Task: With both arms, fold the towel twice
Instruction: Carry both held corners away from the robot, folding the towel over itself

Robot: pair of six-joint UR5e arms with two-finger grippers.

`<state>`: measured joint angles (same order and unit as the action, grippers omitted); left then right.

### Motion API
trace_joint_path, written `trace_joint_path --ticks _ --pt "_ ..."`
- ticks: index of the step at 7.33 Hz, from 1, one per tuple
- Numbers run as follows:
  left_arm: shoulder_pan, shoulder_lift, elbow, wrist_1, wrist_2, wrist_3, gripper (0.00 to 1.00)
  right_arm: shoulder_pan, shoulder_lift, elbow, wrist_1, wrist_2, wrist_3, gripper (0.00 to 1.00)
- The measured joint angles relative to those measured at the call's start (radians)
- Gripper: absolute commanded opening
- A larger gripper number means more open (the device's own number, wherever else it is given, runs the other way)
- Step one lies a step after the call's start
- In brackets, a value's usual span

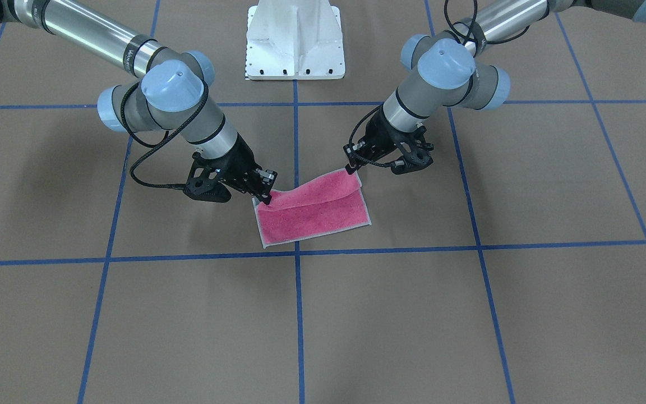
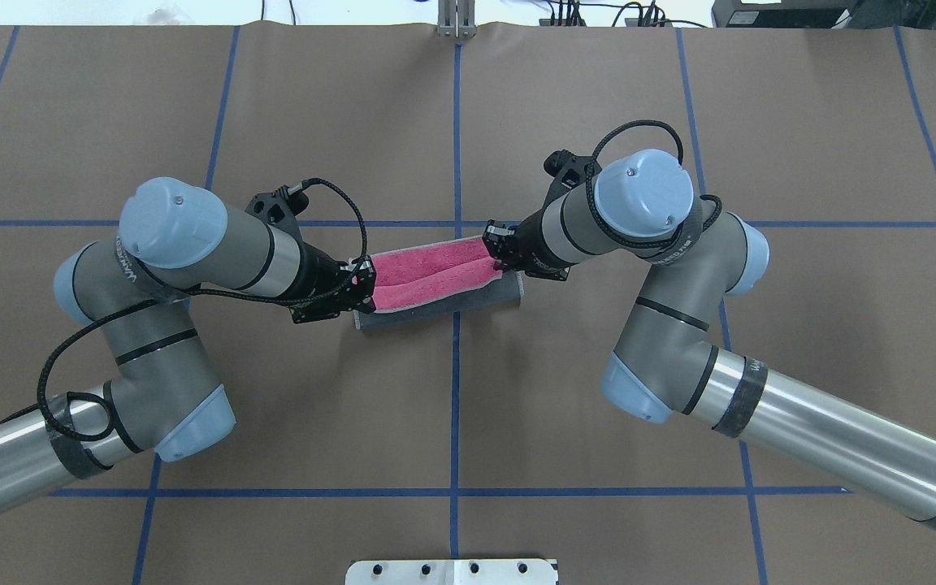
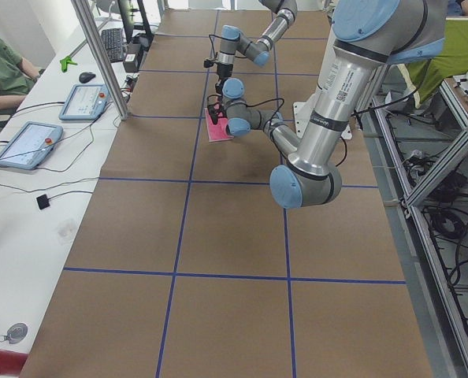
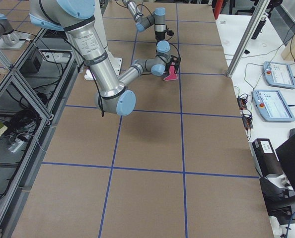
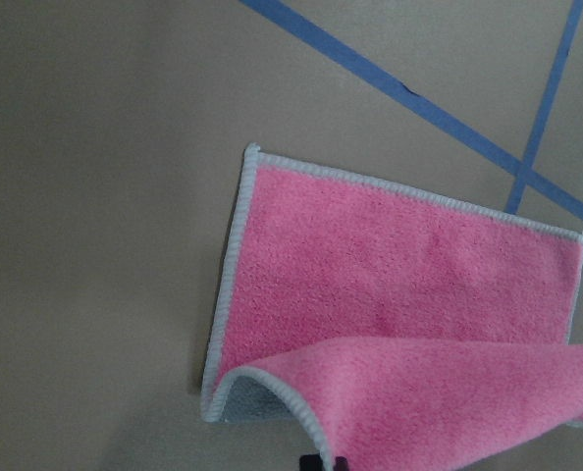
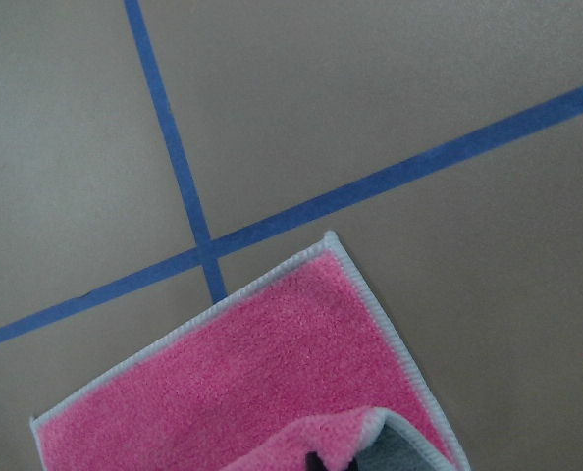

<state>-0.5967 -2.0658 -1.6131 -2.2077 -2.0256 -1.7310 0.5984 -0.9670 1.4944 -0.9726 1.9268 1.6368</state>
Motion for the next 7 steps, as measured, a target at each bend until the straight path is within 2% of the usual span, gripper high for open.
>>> trace_joint_path --ticks 6,7 --pt "-0.024 -0.009 0.039 -0.001 0.000 -0.010 0.00 0.000 0.040 -0.062 0.006 -0.017 -0.001 0.00" --pt "-0.023 -0.012 0.043 -0.001 0.001 -0.015 0.06 0.001 0.039 -0.063 0.006 -0.018 -0.001 0.22"
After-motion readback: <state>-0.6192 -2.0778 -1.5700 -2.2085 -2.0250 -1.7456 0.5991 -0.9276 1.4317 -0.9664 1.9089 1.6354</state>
